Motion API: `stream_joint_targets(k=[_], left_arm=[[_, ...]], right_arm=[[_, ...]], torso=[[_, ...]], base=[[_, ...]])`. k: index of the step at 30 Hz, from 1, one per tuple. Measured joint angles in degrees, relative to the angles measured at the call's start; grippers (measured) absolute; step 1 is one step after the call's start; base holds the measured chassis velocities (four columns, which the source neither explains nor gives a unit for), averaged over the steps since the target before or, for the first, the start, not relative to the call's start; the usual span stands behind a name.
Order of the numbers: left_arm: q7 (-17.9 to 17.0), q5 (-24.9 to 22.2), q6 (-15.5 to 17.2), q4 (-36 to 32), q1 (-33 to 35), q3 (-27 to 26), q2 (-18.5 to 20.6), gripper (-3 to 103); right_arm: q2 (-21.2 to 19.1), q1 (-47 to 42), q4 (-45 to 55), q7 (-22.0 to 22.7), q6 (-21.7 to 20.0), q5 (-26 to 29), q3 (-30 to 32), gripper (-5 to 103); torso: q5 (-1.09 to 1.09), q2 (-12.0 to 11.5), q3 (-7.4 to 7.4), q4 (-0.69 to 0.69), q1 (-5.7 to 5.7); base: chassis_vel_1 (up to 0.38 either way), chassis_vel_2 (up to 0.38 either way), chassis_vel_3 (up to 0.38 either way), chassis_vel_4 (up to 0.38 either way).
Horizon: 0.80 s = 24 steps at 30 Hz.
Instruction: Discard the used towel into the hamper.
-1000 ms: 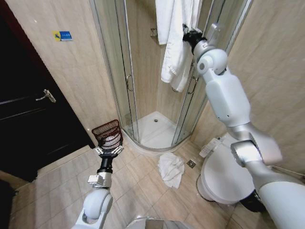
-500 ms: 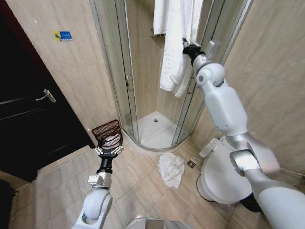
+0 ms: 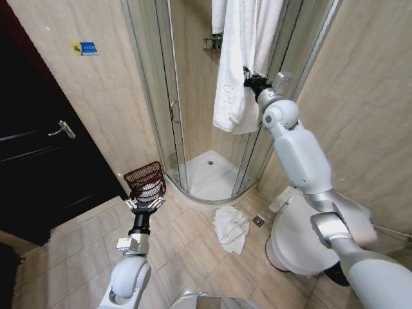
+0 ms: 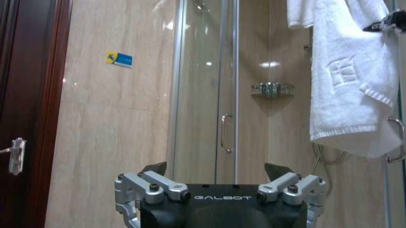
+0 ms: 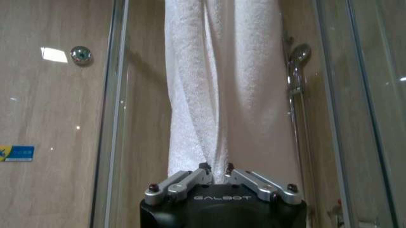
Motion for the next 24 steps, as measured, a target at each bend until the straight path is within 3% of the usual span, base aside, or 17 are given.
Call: stream_joint_targets(k=[24], left_arm=[[-0.86, 0.37, -0.21, -0.68, 0.56, 0.19, 0.44, 100]], right_arm=[[-1.14, -5.32, 2.77, 0.36, 0.5, -0.81, -0.2, 4]], torso=[[0.0, 0.0, 0.0, 0.01, 0.0]], base=[[0.0, 0.0, 0.0, 0.0]])
